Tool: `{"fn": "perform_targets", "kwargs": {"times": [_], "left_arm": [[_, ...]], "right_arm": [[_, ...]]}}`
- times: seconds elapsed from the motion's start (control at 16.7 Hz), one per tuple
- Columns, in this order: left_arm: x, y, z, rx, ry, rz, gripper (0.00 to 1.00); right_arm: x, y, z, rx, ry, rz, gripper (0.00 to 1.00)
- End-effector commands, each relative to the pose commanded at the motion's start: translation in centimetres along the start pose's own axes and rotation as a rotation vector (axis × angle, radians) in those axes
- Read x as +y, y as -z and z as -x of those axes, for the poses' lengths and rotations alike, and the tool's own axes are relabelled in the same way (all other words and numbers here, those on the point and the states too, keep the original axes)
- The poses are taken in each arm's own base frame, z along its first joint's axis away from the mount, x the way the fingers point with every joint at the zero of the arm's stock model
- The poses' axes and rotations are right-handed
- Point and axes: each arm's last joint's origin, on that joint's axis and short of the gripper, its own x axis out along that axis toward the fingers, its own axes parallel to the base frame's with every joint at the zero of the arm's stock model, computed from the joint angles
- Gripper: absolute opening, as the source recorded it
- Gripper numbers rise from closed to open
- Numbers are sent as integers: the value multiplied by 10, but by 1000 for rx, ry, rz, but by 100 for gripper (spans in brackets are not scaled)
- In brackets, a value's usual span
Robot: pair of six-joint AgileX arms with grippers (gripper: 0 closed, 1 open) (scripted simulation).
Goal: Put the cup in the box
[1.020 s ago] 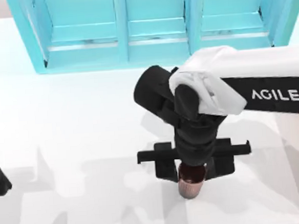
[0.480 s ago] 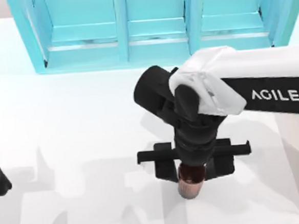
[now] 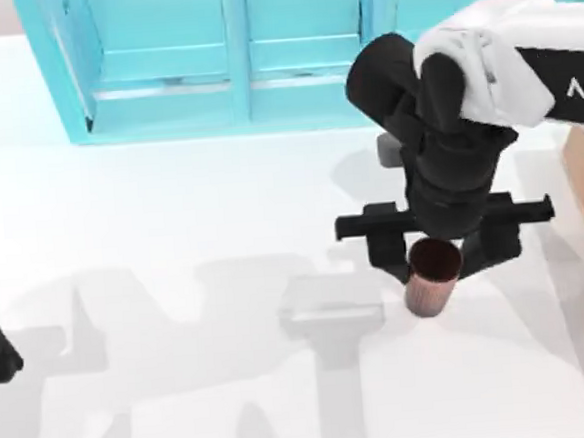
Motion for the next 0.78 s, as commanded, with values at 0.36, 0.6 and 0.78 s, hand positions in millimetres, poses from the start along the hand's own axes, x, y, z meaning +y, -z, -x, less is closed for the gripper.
{"fn": "perform_targets", "kwargs": {"times": [0.36,0.6,0.78], "left_arm": [[0,0,0,0,0,0,100],[0,0,0,0,0,0,100],[0,0,0,0,0,0,100]], "right_arm": [[-154,-51,61,-9,9,5,0],[-259,-39,95,-5,23,2,0],[-297,-23,109,1,30,1,0]]}}
